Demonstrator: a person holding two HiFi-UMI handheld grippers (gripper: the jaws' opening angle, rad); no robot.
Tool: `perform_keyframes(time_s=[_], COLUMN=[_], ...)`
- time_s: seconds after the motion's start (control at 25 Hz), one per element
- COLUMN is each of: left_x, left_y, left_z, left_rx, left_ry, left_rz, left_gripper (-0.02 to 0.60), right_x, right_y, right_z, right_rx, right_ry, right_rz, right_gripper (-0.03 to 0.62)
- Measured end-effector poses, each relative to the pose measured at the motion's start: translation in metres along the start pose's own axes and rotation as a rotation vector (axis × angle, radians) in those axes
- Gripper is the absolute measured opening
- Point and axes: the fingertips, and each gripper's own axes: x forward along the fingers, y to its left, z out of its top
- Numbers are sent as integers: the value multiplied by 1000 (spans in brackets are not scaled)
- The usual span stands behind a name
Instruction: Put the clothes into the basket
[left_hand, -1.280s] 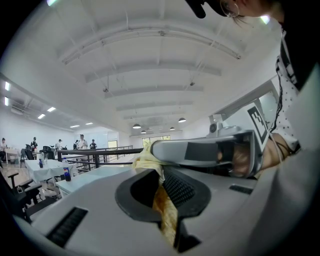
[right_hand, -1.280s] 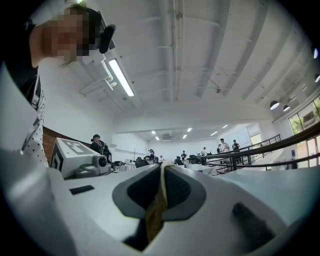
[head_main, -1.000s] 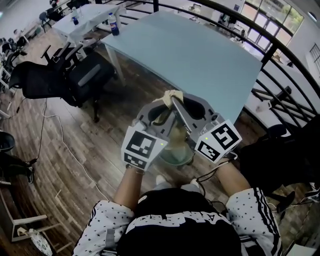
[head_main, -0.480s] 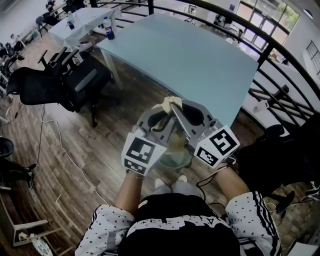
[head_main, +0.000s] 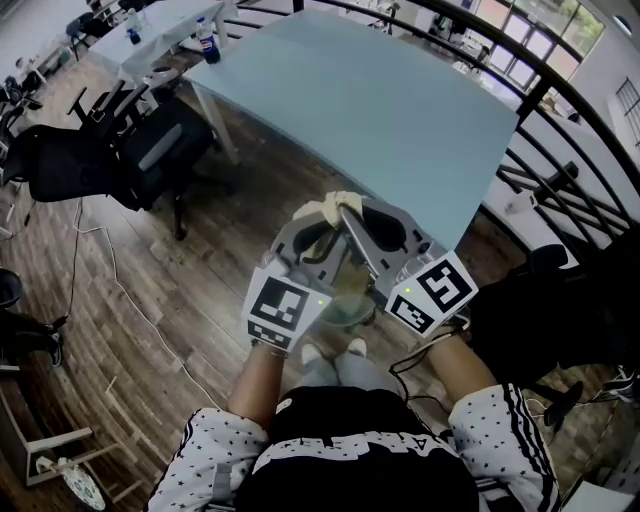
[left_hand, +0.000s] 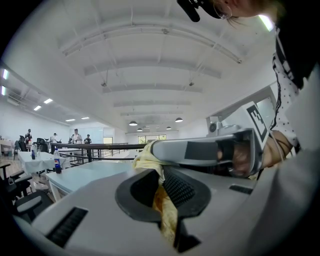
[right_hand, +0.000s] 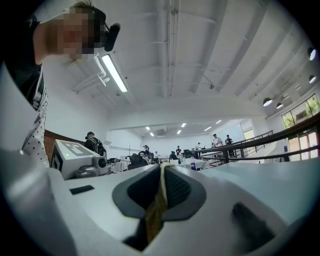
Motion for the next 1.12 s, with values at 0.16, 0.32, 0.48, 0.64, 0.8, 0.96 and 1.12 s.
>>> perform_keyframes(time_s=[0.16,0.32,0.48,0.64,0.8,0.96,1.12], left_x=[6,8,12,14,19,22,24], left_y=[-2,-3,-5,-4,-2,-4,-3], left_z=[-14,-27,-38,-46,-53,-65,-72], left_rx=[-15,-31,-45,-43,-46,-52,-70], left_ry=[21,39,58,70,76,100,113], left_rz=[-4,-12,-16,-16,-18,-24,-24], left_gripper=[37,37,37,37,37,37,37], right_x=[-2,-2,-4,-3,-1,-2,-2], right_y=[-6,-9,-12,-14,-18,-22,-24], right_z=[-14,-28,-39,-47,-54,-67,-74], right_rx=[25,38,49,50,51,49,55], right_ry=[16,36,55,67,79,105,121], right_rz=[-6,-4,-6,-6,-5,-4,-1], right_gripper=[34,35,34,35,35,34,34])
